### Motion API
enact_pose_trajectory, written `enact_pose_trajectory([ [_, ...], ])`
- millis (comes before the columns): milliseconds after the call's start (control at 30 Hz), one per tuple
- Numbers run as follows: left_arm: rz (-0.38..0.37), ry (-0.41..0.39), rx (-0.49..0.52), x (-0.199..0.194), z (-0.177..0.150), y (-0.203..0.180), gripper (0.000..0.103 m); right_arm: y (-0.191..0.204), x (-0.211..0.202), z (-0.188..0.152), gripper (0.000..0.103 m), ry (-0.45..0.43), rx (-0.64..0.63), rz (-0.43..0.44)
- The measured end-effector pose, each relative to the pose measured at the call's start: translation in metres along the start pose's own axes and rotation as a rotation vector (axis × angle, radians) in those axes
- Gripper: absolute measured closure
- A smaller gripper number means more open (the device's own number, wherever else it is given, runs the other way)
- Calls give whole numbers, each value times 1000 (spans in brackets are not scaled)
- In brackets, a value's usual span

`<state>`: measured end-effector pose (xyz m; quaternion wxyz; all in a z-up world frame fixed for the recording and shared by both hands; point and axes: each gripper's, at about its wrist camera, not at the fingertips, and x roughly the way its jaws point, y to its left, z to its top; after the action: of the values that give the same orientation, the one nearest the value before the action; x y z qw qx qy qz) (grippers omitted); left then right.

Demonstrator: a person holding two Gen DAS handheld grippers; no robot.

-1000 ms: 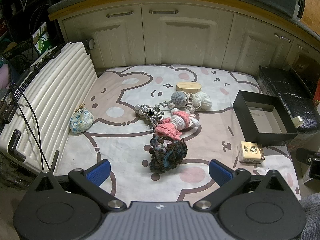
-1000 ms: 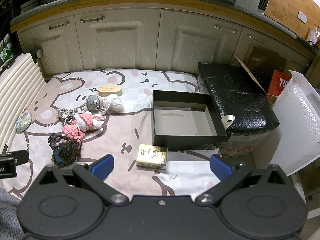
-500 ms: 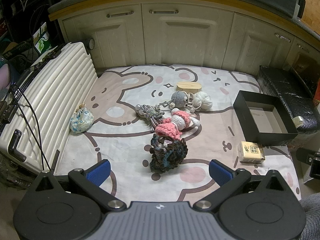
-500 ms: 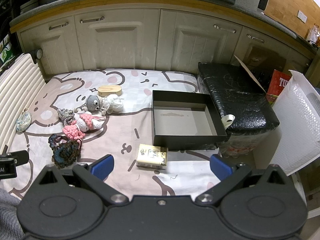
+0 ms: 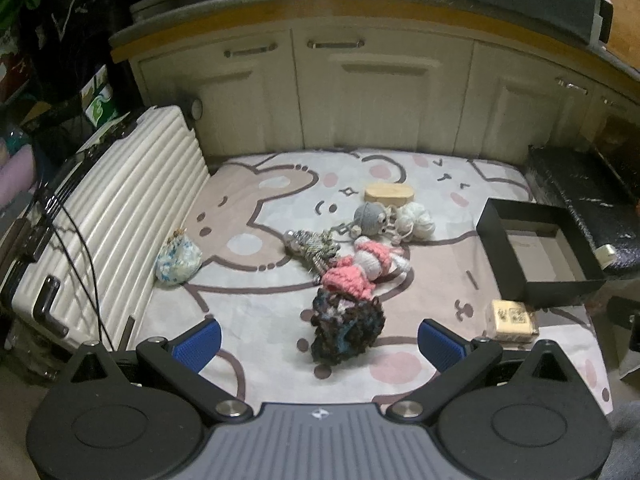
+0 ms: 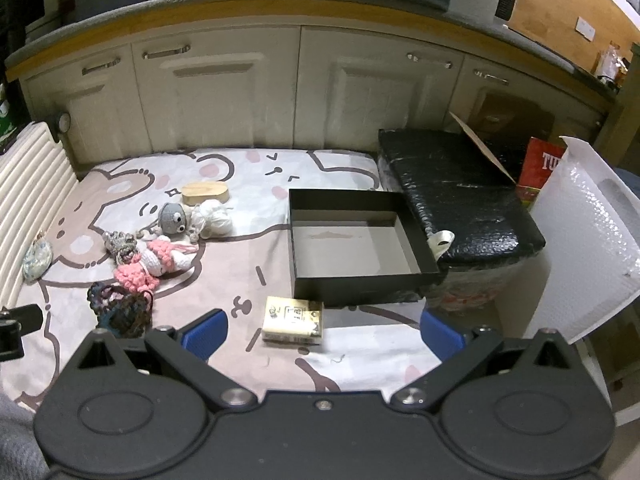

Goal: Organize objects
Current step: 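Grasp the yellow tissue pack with the right tool while the left tool grasps the dark crochet bag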

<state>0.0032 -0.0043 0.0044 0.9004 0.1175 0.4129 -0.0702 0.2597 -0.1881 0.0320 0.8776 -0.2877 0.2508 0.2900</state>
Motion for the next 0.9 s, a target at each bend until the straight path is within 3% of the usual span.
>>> enact_pose_trajectory([
  [300, -30, -114, 20, -3, 43, -13, 0, -3, 7, 25, 0, -10, 40, 31],
  [600, -45, -224, -22, 11, 94, -13, 0, -14, 27, 67, 0, -35, 143, 30],
  [633, -115, -254, 68, 15, 96, -12, 0, -14, 31, 70, 0, -33, 151, 31],
  [767, -123, -216, 71, 37, 104, -14, 0, -11, 53, 73, 0, -18, 148, 20],
  [900, -131, -153, 98, 64, 100, -17, 0, -7, 76, 68, 0, -2, 136, 67],
])
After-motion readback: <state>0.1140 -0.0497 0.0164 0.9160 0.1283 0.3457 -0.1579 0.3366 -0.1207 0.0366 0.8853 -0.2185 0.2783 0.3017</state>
